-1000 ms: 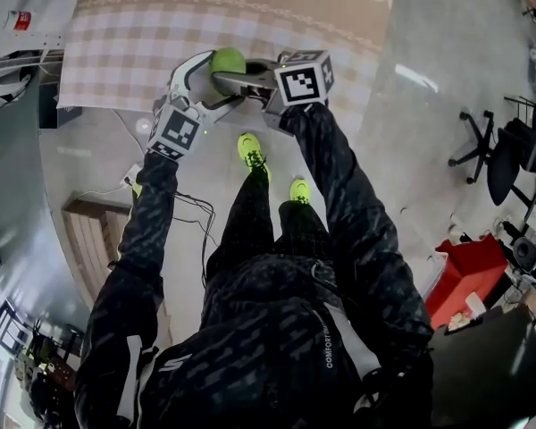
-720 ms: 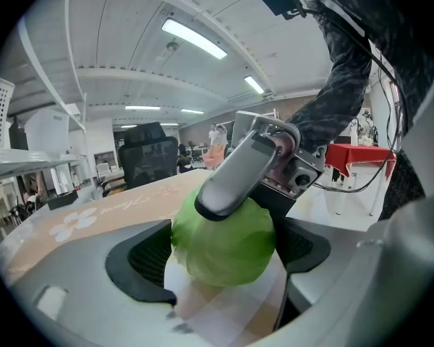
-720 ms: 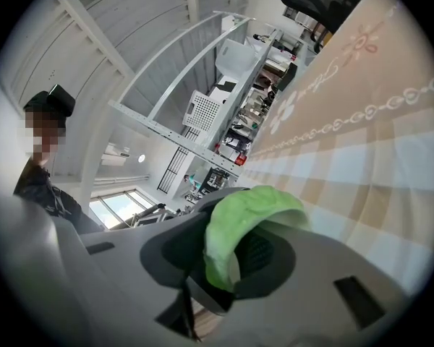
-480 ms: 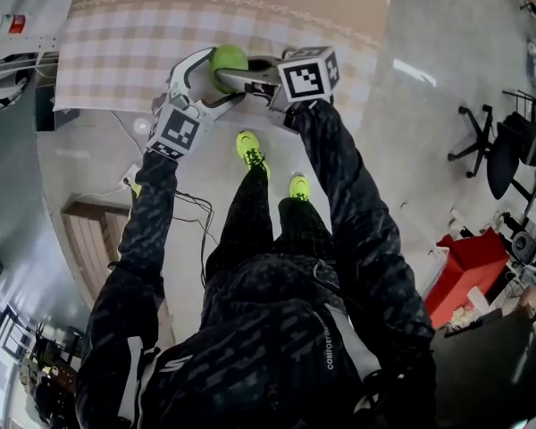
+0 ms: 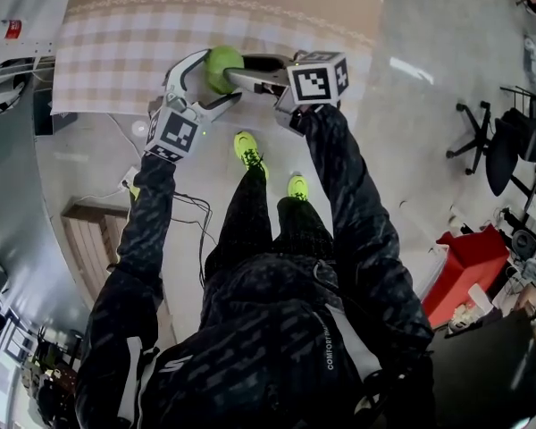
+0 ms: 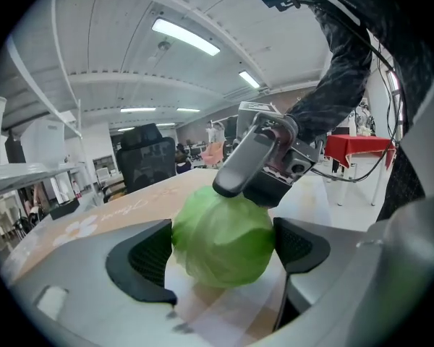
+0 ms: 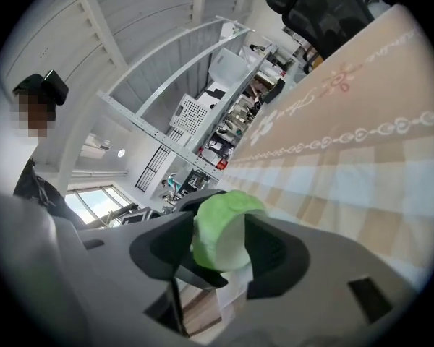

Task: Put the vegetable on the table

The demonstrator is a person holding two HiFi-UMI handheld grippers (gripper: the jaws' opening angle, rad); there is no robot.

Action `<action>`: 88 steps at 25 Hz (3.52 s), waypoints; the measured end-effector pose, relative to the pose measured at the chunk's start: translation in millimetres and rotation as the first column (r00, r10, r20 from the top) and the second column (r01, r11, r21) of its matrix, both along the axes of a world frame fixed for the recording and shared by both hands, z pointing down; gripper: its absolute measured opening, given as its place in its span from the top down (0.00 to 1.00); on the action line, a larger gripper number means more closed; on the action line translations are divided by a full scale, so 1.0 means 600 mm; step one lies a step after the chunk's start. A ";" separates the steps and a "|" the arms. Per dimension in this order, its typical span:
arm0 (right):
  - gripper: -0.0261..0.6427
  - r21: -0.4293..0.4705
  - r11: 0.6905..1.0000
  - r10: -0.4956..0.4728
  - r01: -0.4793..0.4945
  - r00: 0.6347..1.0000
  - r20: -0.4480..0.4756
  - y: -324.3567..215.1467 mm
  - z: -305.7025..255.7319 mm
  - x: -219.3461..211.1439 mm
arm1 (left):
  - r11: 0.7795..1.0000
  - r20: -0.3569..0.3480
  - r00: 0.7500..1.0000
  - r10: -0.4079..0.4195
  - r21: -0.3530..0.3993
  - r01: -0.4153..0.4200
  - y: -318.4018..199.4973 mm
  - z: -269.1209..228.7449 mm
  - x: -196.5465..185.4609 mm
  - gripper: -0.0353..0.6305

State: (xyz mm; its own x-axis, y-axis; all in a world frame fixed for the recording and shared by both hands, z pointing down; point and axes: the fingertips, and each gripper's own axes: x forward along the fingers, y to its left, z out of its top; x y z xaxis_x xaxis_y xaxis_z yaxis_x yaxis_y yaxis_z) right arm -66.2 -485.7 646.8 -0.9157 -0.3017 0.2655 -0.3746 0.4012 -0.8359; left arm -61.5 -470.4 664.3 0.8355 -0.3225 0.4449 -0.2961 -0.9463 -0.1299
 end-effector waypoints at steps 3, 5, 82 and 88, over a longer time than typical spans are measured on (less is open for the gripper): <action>0.67 0.025 1.000 0.008 -0.007 0.999 -0.043 -0.004 -0.007 0.010 | 1.000 0.036 0.999 0.006 0.014 -0.007 0.001 0.001 0.007 0.29; 0.67 0.011 1.000 0.011 -0.011 0.999 -0.053 -0.001 -0.005 0.020 | 1.000 0.058 0.998 0.008 0.025 -0.010 0.002 0.001 0.013 0.29; 0.98 0.408 0.904 -0.007 0.129 0.958 -0.286 0.337 -0.191 0.083 | 0.894 -0.276 0.851 -0.447 -0.178 0.412 0.328 -0.254 0.035 0.96; 0.98 0.464 0.874 -0.019 0.142 0.966 -0.260 0.414 -0.235 0.106 | 0.893 -0.296 0.843 -0.449 -0.125 0.432 0.404 -0.300 0.073 0.96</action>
